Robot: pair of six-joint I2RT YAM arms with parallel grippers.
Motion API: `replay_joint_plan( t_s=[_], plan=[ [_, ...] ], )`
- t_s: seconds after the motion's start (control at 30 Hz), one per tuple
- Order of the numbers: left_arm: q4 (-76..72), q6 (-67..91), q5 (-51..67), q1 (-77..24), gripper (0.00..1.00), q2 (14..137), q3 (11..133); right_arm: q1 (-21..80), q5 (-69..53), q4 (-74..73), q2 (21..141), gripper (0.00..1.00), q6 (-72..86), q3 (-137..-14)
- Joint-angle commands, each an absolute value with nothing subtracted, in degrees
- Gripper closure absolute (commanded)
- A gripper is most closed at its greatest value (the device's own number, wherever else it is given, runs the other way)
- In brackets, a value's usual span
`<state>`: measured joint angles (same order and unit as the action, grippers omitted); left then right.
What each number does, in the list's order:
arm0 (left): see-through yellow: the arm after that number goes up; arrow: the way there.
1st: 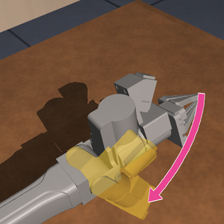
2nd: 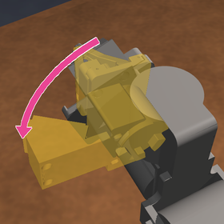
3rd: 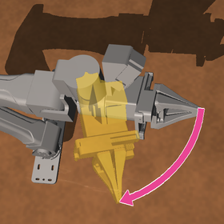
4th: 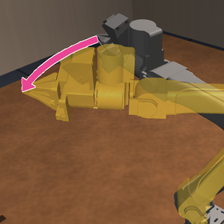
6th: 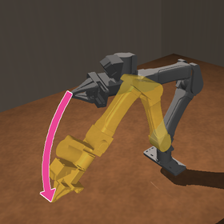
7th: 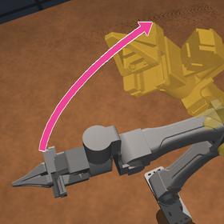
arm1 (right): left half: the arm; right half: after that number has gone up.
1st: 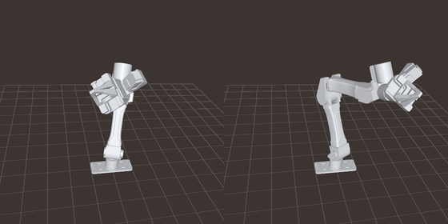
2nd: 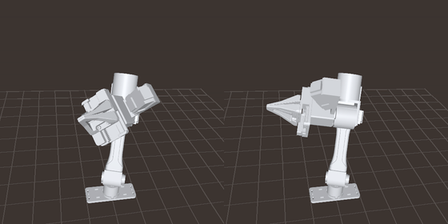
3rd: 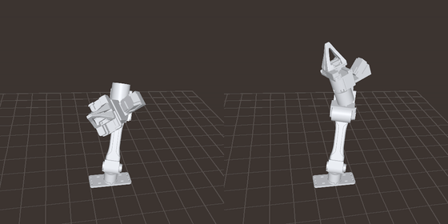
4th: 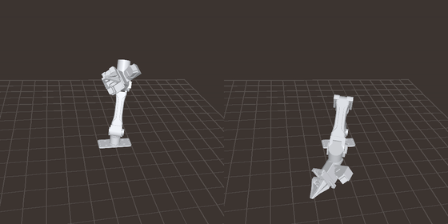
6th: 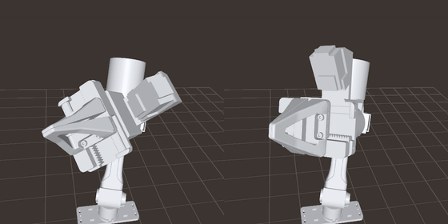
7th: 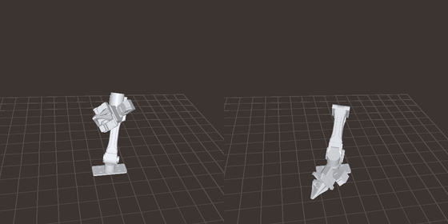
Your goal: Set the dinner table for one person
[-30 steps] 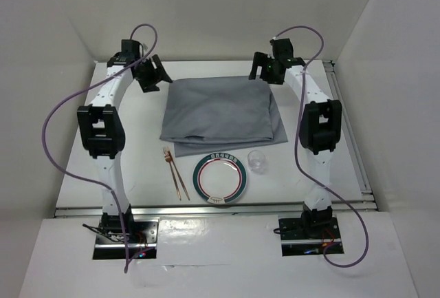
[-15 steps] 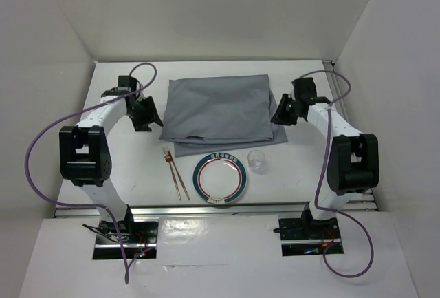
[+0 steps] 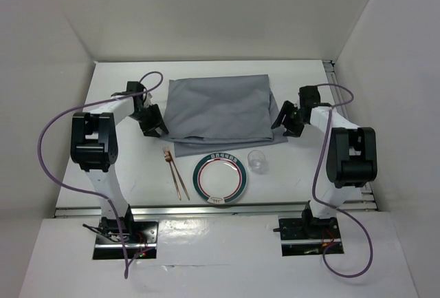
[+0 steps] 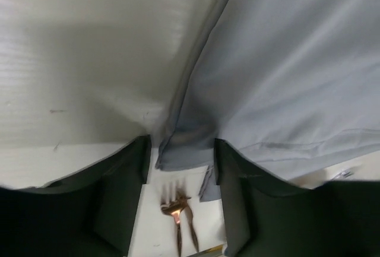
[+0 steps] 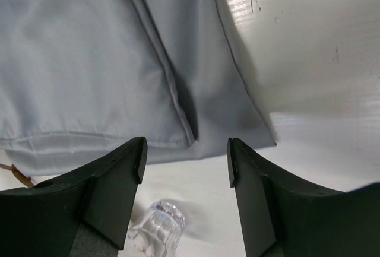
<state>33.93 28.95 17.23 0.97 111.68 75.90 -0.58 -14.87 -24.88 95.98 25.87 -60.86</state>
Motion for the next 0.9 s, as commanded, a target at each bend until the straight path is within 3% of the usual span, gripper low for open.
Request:
replay_joint_plan(
  t_s=[0.0,0.07,0.1,0.13,0.17,0.5,0.63,0.7,0.87],
  plan=[
    [33.49,28.92,18.89,0.44,0.46,114.6,79.18,-0.53,-15.56,-22.06,100.09,0.33,25.22,-64.15],
    [33.49,28.92,19.59,0.44,0.63,115.83,79.97,-0.53,-15.56,-21.54,100.63,0.34,25.22,-64.16],
    [33.49,28.92,19.6,0.44,0.76,116.97,81.11,-0.53,-15.56,-21.53,101.42,0.37,25.92,-64.16],
    [34.1,28.92,19.6,0.44,0.95,117.68,81.91,-0.53,-16.08,-21.01,102.03,0.4,25.93,-64.16],
    [34.62,29.44,19.6,0.44,1.0,118.21,82.7,-0.53,-16.08,-20.48,102.04,0.43,26.62,-64.16],
    [39.55,29.44,17.84,0.44,1.0,124.89,99.76,3.08,-20.57,-16.26,103.18,0.48,33.05,-58.45],
    [43.76,28.92,16.79,0.44,1.0,126.82,107.21,5.62,-13.39,-16.26,99.59,0.46,37.35,-57.04],
    [44.38,28.21,16.79,0.44,1.0,126.04,107.23,7.02,-10.65,-16.87,96.43,0.41,37.88,-57.04],
    [43.24,28.21,17.49,0.44,1.0,122.87,104.06,9.13,-9.93,-18.54,96.14,0.4,35.69,-60.81]
  ],
)
